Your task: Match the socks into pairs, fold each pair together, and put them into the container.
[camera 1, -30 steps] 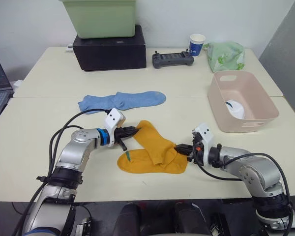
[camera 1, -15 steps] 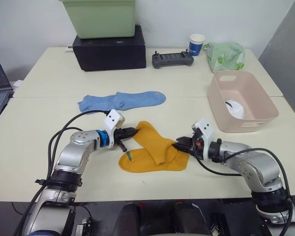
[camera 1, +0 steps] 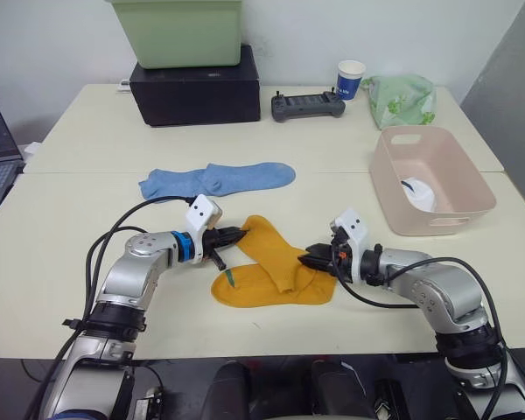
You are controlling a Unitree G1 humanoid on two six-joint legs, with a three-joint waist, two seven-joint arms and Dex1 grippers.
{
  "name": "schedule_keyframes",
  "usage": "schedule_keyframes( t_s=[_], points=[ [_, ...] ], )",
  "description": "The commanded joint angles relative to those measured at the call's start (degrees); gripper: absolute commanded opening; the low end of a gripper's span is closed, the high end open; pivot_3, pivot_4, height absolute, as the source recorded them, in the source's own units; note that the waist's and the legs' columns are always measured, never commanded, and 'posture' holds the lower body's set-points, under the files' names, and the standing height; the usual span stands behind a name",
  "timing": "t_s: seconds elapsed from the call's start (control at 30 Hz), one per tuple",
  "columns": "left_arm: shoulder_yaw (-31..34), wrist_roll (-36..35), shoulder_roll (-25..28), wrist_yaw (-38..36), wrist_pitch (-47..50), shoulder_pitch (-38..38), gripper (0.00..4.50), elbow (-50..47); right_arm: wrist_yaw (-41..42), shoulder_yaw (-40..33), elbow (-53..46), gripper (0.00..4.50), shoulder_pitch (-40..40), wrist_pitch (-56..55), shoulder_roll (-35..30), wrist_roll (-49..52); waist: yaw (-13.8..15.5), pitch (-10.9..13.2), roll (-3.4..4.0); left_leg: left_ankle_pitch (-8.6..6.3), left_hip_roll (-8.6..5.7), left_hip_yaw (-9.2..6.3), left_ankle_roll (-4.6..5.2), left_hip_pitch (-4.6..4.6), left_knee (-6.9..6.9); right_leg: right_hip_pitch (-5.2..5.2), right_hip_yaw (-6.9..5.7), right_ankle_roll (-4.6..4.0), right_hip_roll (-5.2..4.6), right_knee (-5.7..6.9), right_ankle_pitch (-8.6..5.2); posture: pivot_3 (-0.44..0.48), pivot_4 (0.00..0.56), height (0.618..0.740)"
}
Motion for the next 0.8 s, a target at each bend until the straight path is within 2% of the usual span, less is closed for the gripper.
schedule_keyframes(
  t_s=[0.03,0.1,0.13,0.23,0.37,0.57,0.67,0.8],
  points=[
    [1.0,0.39,-0.05,0.57,-0.3,0.06,0.0,-0.42,-0.07,-1.23,-1.71,0.77,-0.2,0.39,0.06,0.93,0.0,0.0,0.0,0.0,0.0,0.0,0.0,0.0,0.0,0.0,0.0,0.0,0.0,0.0,0.0,0.0,0.15,0.74],
    [1.0,0.41,-0.12,0.63,-0.37,0.02,0.0,-0.45,-0.05,-1.64,-1.77,0.06,-0.24,0.59,0.26,1.31,0.0,0.0,0.0,0.0,0.0,0.0,0.0,0.0,0.0,0.0,0.0,0.0,0.0,0.0,0.0,0.0,0.15,0.74],
    [0.97,0.42,-0.11,0.61,-0.41,0.02,0.0,-0.45,0.02,-1.79,-1.8,0.02,-0.24,0.69,0.32,1.45,0.0,0.0,0.0,0.0,0.0,-0.01,0.0,0.0,0.0,0.0,0.0,0.0,0.0,0.0,0.0,0.0,0.15,0.74],
    [1.11,0.29,0.01,0.59,-0.51,0.15,0.0,-0.74,-0.06,-2.25,-1.95,0.02,-0.26,0.72,0.42,1.54,0.0,0.0,0.0,0.0,0.0,-0.01,0.0,0.0,0.0,0.0,-0.01,0.0,0.0,0.0,0.0,0.0,0.15,0.74],
    [3.71,-2.85,0.25,0.55,0.91,1.33,0.0,-5.7,0.22,-4.12,-3.0,0.02,-1.2,1.83,0.21,2.98,-0.06,0.0,0.0,0.0,0.02,0.0,0.0,0.0,0.0,0.0,0.01,0.0,0.0,0.0,0.0,0.0,0.15,0.74],
    [7.2,-7.38,3.21,3.22,10.12,9.05,0.0,-23.53,2.76,-7.75,-2.46,0.02,-6.82,5.05,-4.01,6.2,-0.06,0.0,0.0,0.0,0.06,-0.02,0.0,-0.01,0.0,0.0,0.02,0.0,-0.07,0.01,0.0,0.0,0.15,0.74],
    [7.94,-9.51,2.14,6.54,14.07,14.07,0.0,-31.38,7.08,-3.57,1.03,0.02,-9.91,0.96,-8.64,2.47,-0.01,0.0,0.0,0.0,0.04,-0.05,0.0,0.0,0.01,0.03,-0.02,0.0,-0.09,-0.01,0.0,0.0,0.15,0.74],
    [9.21,-9.13,-2.71,15.41,16.41,19.74,0.0,-36.82,11.77,4.08,11.04,0.02,-16.62,-8.89,-9.54,-5.43,-0.12,0.0,0.0,-0.01,0.02,-0.01,0.01,0.03,0.02,0.05,0.03,0.0,-0.1,-0.02,0.0,0.0,0.15,0.74]
  ],
)
